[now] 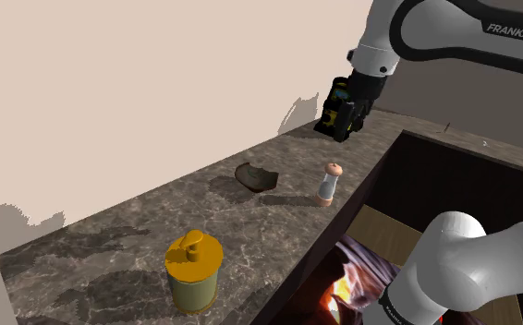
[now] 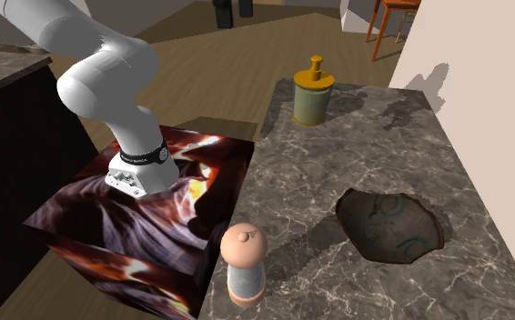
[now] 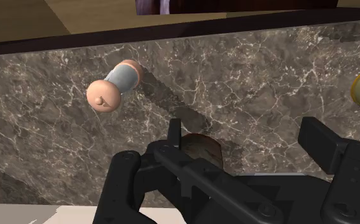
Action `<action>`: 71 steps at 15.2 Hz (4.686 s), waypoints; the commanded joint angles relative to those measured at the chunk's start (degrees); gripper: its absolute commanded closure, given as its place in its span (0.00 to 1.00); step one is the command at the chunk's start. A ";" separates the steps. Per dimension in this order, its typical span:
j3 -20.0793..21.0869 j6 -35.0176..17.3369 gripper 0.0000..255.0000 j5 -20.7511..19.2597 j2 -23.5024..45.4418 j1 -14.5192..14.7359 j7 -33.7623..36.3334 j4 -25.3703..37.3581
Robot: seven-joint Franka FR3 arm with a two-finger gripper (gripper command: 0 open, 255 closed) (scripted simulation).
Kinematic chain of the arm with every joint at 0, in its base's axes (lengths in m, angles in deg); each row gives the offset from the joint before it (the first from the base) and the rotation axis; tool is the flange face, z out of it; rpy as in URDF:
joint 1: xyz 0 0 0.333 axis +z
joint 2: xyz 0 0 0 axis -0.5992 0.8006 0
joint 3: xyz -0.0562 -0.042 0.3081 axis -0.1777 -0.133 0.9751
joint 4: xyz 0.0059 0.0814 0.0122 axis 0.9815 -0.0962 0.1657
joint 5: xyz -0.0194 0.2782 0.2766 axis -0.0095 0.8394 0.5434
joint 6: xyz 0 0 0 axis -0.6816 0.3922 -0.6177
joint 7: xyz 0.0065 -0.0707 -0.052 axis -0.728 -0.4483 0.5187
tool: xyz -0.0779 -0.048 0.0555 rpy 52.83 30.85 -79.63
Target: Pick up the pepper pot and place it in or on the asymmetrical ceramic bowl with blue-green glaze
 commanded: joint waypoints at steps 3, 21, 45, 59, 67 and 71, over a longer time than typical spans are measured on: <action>-2.45 -3.02 0.00 -1.15 -0.53 -0.48 -2.29 -2.83; -28.09 -33.48 0.00 -7.74 12.64 -2.95 -24.46 -13.89; -36.29 -46.35 1.00 -4.58 23.21 0.08 -31.42 -15.56; -33.82 -38.47 1.00 -5.35 19.43 -0.74 -29.95 -11.28; -32.01 -31.82 1.00 -5.29 17.28 -0.92 -29.19 -6.71; -31.23 -28.61 1.00 -5.11 16.59 -0.88 -28.95 -4.17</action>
